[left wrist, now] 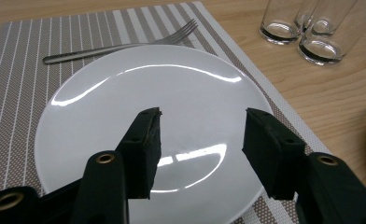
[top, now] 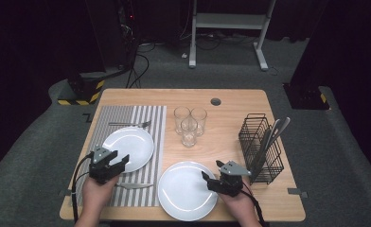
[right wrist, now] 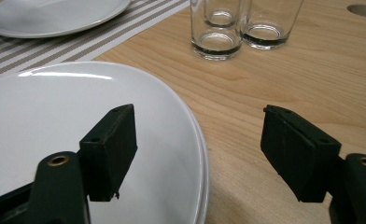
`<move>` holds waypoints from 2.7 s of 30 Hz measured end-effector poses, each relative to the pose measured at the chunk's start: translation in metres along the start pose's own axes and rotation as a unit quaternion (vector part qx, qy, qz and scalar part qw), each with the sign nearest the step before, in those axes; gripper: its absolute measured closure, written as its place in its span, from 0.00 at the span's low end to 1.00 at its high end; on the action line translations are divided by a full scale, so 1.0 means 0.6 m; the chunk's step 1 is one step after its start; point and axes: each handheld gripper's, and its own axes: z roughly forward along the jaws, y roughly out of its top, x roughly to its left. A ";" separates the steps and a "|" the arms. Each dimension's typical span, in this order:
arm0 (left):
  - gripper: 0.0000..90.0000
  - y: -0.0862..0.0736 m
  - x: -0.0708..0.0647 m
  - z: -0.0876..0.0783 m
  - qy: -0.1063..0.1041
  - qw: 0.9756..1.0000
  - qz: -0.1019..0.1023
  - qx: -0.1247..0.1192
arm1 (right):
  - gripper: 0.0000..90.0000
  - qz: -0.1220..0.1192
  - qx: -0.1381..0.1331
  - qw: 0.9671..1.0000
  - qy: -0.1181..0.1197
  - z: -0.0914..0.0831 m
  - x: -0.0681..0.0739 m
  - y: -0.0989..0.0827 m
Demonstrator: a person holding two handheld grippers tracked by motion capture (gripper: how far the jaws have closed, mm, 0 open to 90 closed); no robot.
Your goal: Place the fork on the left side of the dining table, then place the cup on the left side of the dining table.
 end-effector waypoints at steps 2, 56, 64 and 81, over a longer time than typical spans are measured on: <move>0.52 -0.007 0.002 -0.005 0.000 1.000 0.000 -0.002 | 0.27 -0.003 -0.003 1.000 0.003 0.001 0.002 0.002; 0.44 -0.062 0.036 -0.043 0.004 1.000 -0.001 -0.012 | 0.16 -0.006 -0.001 1.000 -0.014 0.056 0.003 0.097; 0.43 -0.063 0.035 -0.044 0.007 1.000 -0.004 -0.011 | 0.16 -0.002 -0.003 1.000 -0.017 0.068 -0.003 0.112; 0.42 -0.064 0.037 -0.045 0.005 1.000 -0.008 -0.014 | 0.17 -0.008 -0.009 1.000 -0.028 0.093 -0.002 0.137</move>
